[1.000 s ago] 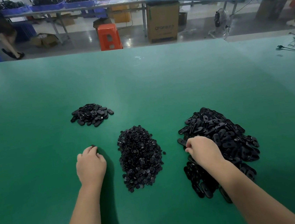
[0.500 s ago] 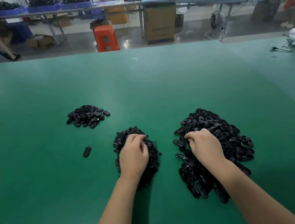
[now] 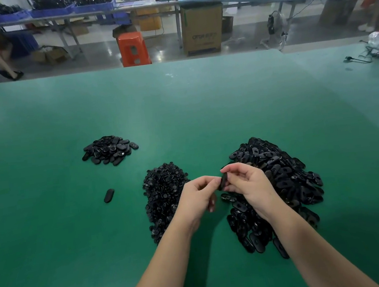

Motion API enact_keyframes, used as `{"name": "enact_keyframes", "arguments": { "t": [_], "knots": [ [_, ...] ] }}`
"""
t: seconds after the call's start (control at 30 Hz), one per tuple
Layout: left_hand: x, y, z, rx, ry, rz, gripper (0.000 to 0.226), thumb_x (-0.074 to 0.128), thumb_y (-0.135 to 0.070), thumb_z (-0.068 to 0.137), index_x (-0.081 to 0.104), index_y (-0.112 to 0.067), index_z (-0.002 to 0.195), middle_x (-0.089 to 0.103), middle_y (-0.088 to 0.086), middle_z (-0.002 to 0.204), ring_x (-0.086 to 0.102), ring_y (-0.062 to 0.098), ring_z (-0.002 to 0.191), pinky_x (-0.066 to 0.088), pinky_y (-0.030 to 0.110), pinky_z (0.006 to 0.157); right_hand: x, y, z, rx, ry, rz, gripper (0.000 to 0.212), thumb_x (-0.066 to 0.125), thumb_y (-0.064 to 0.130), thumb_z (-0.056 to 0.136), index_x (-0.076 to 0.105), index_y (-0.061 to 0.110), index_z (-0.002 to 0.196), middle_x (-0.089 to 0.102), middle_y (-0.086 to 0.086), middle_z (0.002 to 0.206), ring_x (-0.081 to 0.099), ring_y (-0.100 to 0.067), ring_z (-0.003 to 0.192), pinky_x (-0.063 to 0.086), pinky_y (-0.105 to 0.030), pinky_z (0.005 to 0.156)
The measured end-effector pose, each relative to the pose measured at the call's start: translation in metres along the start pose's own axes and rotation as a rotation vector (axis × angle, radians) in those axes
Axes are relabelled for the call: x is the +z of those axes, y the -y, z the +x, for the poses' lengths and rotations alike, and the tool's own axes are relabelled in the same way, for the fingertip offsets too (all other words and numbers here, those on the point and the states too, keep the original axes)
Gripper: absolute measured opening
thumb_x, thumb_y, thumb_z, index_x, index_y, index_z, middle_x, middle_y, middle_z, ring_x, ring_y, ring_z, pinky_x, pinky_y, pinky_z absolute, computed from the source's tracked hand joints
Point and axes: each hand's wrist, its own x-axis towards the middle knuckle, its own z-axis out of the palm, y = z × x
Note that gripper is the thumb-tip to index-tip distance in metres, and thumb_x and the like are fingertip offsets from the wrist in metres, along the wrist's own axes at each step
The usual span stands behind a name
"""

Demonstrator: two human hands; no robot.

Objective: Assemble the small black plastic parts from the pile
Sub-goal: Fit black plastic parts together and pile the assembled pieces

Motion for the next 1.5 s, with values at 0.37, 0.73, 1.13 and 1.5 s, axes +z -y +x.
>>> {"name": "enact_keyframes", "arguments": {
  "t": [0.37,0.73,1.13,1.5],
  "knots": [
    [-0.013,0.006,-0.001,0.056,-0.102,-0.022,0.012,0.064,-0.006,0.097,0.076,-0.005,0.096,0.073,0.012,0.083,0.061,0.015,0.064,0.053,0.025,0.059,0.016,-0.018,-0.002,0.103,-0.106,0.173,0.006,0.066,-0.003,0.093,0.066,-0.002,0.099,0.073,-0.011,0.084,0.074,-0.023,0.081,0.060,-0.025,0.072],
    [-0.023,0.003,0.000,0.226,-0.051,0.333,0.029,0.069,-0.007,0.092,0.076,-0.035,0.090,0.078,-0.007,0.090,0.073,0.011,0.089,0.057,0.028,0.084,0.031,-0.027,-0.013,0.302,0.060,-0.045,0.019,0.066,0.000,0.093,0.068,0.000,0.112,0.069,-0.019,0.088,0.070,-0.024,0.074,0.063,-0.034,0.074],
    [-0.088,0.004,0.005,0.060,-0.704,1.119,0.024,0.061,-0.037,0.095,0.071,-0.021,0.109,0.063,0.002,0.104,0.058,0.023,0.093,0.050,0.035,0.072,0.064,-0.064,-0.021,0.156,-0.192,-0.069,0.009,0.061,0.005,0.096,0.058,0.009,0.103,0.074,-0.015,0.086,0.075,-0.024,0.073,0.062,-0.028,0.067],
    [-0.109,0.013,0.002,-0.130,-0.663,1.138,0.017,0.065,-0.040,0.094,0.063,-0.029,0.081,0.058,-0.013,0.065,0.053,0.007,0.060,0.034,0.026,0.050,0.067,-0.077,-0.027,0.050,-0.246,-0.281,0.021,0.053,0.013,0.102,0.057,0.034,0.101,0.074,0.012,0.079,0.074,-0.008,0.077,0.060,-0.029,0.079]
  ]
}}
